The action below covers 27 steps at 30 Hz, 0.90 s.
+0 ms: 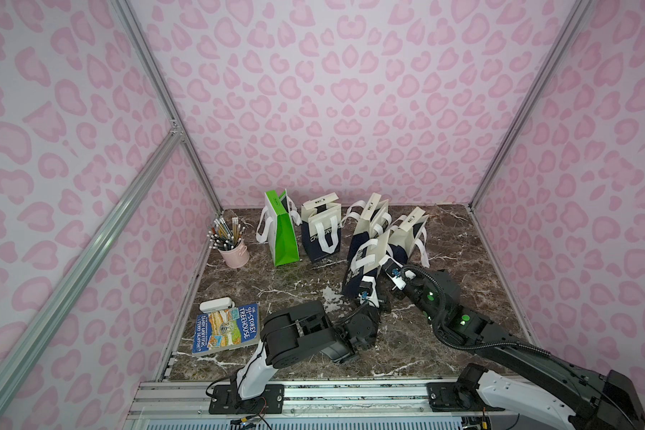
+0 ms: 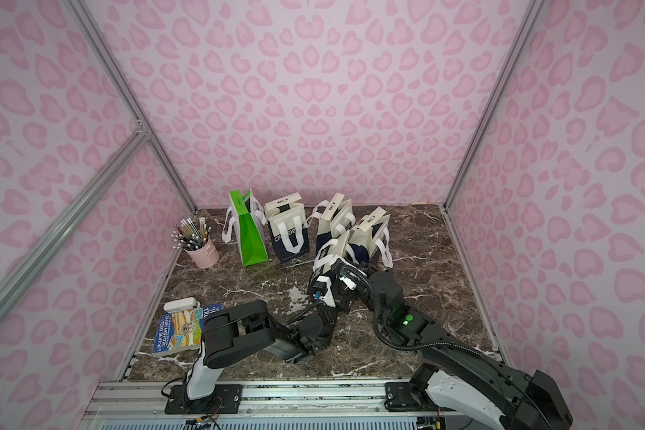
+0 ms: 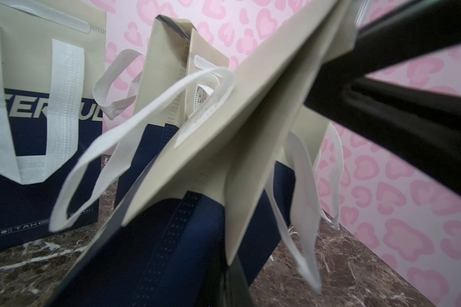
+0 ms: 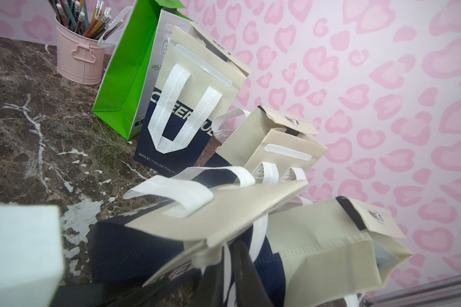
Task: Open the takeout bag
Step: Open the takeout bag at the center of the board.
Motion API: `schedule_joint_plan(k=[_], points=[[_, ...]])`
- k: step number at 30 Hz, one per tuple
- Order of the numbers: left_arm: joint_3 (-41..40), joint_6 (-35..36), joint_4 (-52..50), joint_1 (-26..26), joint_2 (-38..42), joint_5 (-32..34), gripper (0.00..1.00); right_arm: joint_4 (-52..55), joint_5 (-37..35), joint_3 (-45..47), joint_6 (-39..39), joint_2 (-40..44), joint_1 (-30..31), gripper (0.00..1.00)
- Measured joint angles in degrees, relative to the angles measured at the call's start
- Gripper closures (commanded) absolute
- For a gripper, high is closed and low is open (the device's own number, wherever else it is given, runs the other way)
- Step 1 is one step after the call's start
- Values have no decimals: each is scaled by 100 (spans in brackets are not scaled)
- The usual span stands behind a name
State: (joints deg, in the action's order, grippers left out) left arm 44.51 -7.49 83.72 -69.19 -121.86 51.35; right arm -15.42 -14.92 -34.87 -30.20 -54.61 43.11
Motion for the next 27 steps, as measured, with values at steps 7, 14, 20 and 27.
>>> schedule_joint_plan(k=[7, 14, 20, 27], points=[[-72, -4, 0, -2, 37, 11, 96, -363, -109, -87, 35, -164, 11, 100], [-214, -46, -7, -11, 166, 59, 96, -341, -492, -669, -31, -330, 13, 100], [-262, -160, -35, -13, 236, 160, 96, 291, -697, -1005, -131, -374, 9, 96], [-236, -179, -81, -20, 247, 160, 96, 730, -243, -363, -83, 142, 0, 38]])
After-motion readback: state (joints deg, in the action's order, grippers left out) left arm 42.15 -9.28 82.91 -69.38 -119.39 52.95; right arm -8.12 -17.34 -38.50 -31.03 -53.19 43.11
